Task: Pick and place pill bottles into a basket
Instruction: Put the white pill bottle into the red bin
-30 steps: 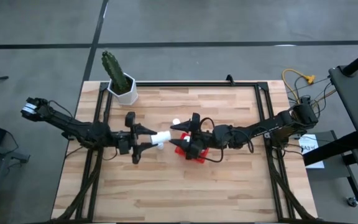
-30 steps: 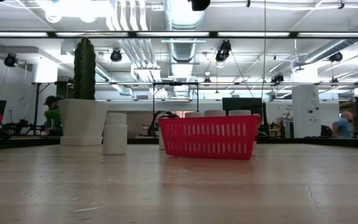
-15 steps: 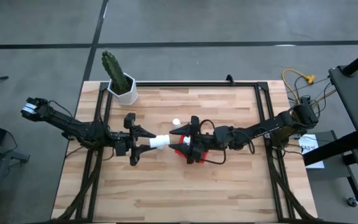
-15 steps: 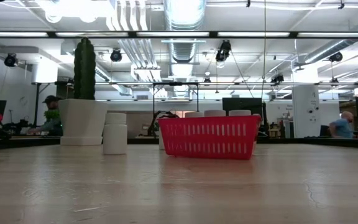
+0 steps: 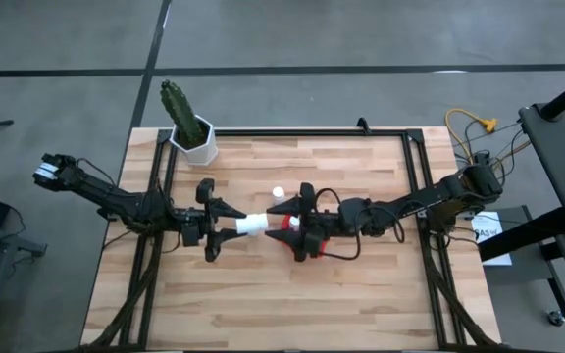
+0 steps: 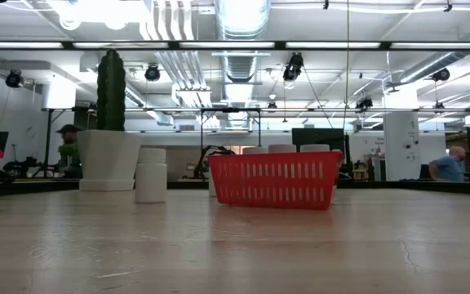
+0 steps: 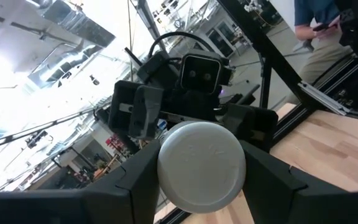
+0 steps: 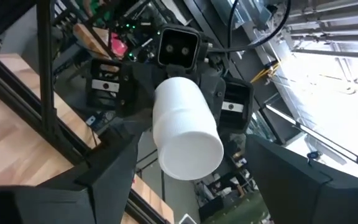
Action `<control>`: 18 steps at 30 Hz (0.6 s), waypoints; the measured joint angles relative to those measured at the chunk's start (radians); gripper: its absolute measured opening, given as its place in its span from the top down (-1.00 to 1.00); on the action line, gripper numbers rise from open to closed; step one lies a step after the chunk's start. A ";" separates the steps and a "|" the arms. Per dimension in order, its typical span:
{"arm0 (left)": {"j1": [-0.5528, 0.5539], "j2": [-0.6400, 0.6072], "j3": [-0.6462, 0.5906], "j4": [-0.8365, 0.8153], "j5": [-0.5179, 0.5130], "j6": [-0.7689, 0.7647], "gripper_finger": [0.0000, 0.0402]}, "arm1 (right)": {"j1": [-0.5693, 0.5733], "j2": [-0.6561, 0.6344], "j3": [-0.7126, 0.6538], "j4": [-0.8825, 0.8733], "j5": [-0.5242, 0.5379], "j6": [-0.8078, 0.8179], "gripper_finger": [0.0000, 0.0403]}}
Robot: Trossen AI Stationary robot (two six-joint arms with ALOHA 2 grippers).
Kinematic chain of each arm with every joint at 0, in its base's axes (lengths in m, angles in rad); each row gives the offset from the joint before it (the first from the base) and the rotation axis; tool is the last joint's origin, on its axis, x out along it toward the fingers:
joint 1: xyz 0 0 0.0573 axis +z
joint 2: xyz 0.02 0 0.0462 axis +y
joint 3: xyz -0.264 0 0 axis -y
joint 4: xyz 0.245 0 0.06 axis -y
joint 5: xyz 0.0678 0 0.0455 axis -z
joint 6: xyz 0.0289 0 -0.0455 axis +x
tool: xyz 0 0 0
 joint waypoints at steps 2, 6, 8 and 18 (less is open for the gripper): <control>0.000 0.000 0.001 0.000 0.006 0.000 0.12 | 0.000 0.000 0.000 0.000 -0.010 0.003 -0.43; 0.000 0.000 0.005 0.003 0.040 0.000 0.12 | 0.000 0.000 0.000 0.000 -0.063 0.046 -0.42; 0.000 0.000 0.005 0.004 0.060 0.000 0.12 | 0.000 0.000 0.000 0.000 -0.071 0.051 -0.42; 0.000 0.000 0.004 0.014 0.089 -0.002 0.12 | 0.000 0.000 0.011 -0.005 -0.083 0.073 -0.37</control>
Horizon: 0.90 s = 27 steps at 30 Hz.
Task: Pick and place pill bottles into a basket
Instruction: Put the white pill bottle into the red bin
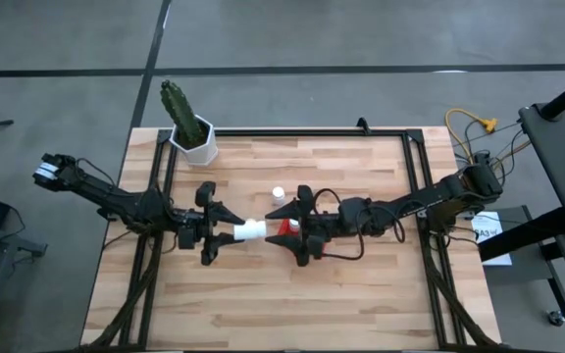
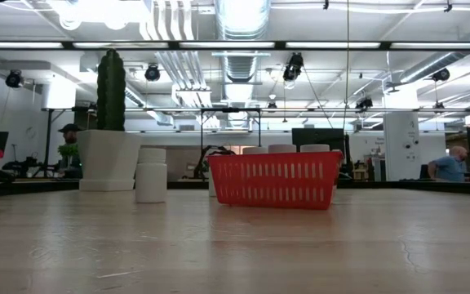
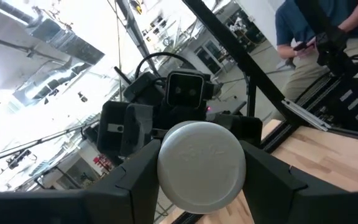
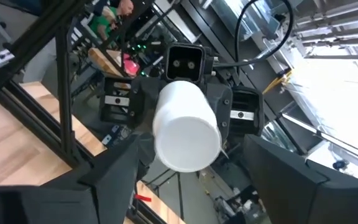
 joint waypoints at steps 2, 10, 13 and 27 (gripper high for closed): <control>0.000 0.000 -0.001 0.004 0.000 0.000 0.12 | 0.000 0.000 0.002 -0.002 -0.023 0.006 -0.37; 0.000 0.013 0.001 0.018 -0.001 0.001 0.12 | -0.001 0.000 0.002 -0.002 -0.040 0.024 -0.36; 0.001 0.016 0.001 0.021 -0.003 0.004 0.12 | -0.001 0.000 0.002 -0.002 -0.040 0.025 -0.36; 0.007 0.076 0.008 0.069 -0.009 0.034 0.12 | -0.003 0.000 0.001 -0.013 -0.039 0.032 -0.32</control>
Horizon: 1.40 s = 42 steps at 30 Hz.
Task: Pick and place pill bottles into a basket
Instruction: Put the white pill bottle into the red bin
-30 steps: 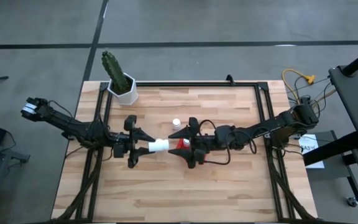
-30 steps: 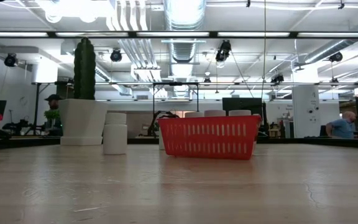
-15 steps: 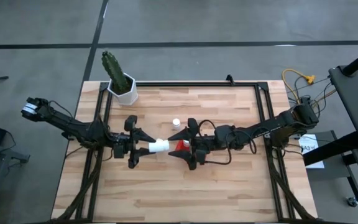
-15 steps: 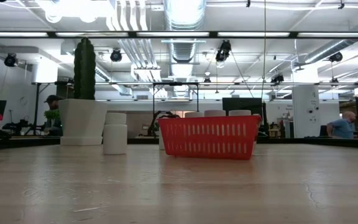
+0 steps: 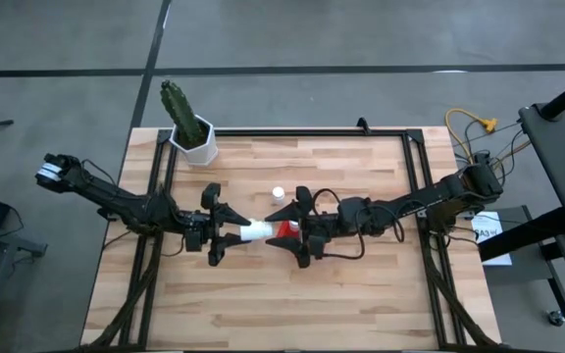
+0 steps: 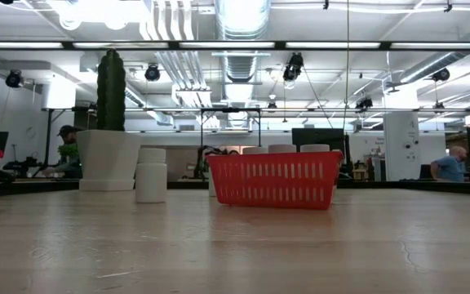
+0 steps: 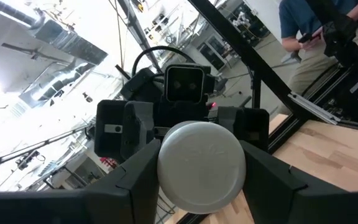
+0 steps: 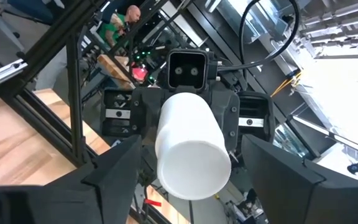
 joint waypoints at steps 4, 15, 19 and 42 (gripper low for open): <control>0.000 0.015 0.012 0.000 -0.002 0.001 0.12 | 0.000 0.000 0.000 -0.001 0.000 0.000 -0.31; 0.000 0.023 0.018 -0.005 -0.002 0.001 0.12 | 0.000 0.000 0.000 -0.004 0.003 0.000 -0.26; 0.000 0.023 0.018 -0.005 -0.002 0.000 0.12 | 0.000 0.000 0.000 -0.006 0.003 0.000 -0.13; 0.000 0.023 0.018 -0.008 -0.002 -0.001 -0.02 | 0.000 0.000 0.000 -0.027 0.004 0.005 0.27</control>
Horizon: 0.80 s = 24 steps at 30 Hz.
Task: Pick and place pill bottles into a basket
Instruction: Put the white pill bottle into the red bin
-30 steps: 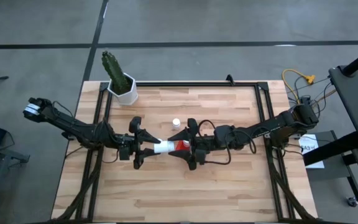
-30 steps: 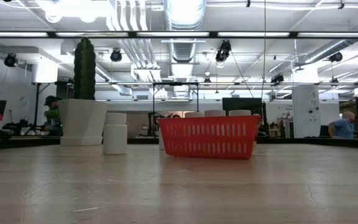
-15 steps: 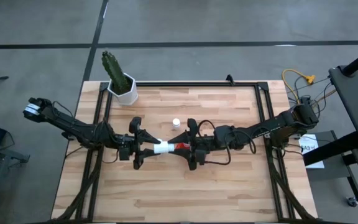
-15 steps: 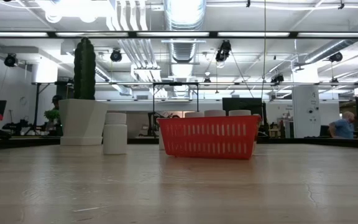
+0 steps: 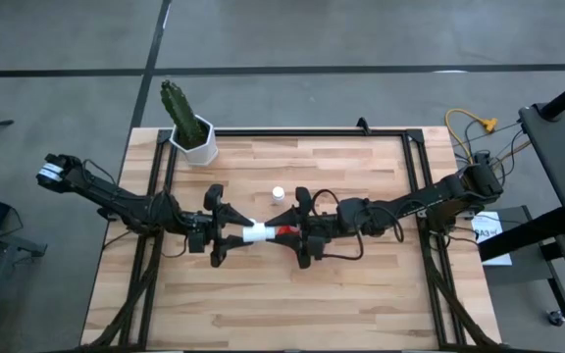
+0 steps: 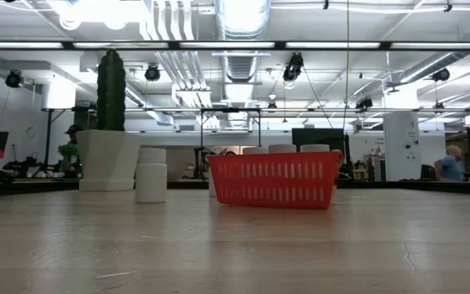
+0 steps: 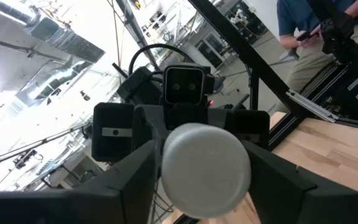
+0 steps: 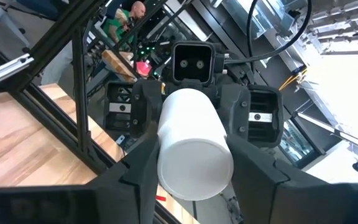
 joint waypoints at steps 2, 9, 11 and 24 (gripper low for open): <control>0.000 0.000 0.000 0.003 0.000 -0.005 -0.11 | 0.000 0.000 0.000 -0.006 0.000 0.001 0.27; -0.001 -0.003 0.000 0.002 -0.054 -0.006 -0.36 | -0.001 0.000 0.000 -0.011 0.007 0.002 0.27; -0.002 -0.014 0.000 -0.001 -0.062 -0.006 -0.39 | -0.001 0.000 0.000 -0.013 0.032 -0.001 0.27; -0.023 -0.201 -0.003 -0.202 -0.287 -0.057 -0.41 | -0.002 -0.004 0.000 -0.168 0.187 0.067 0.27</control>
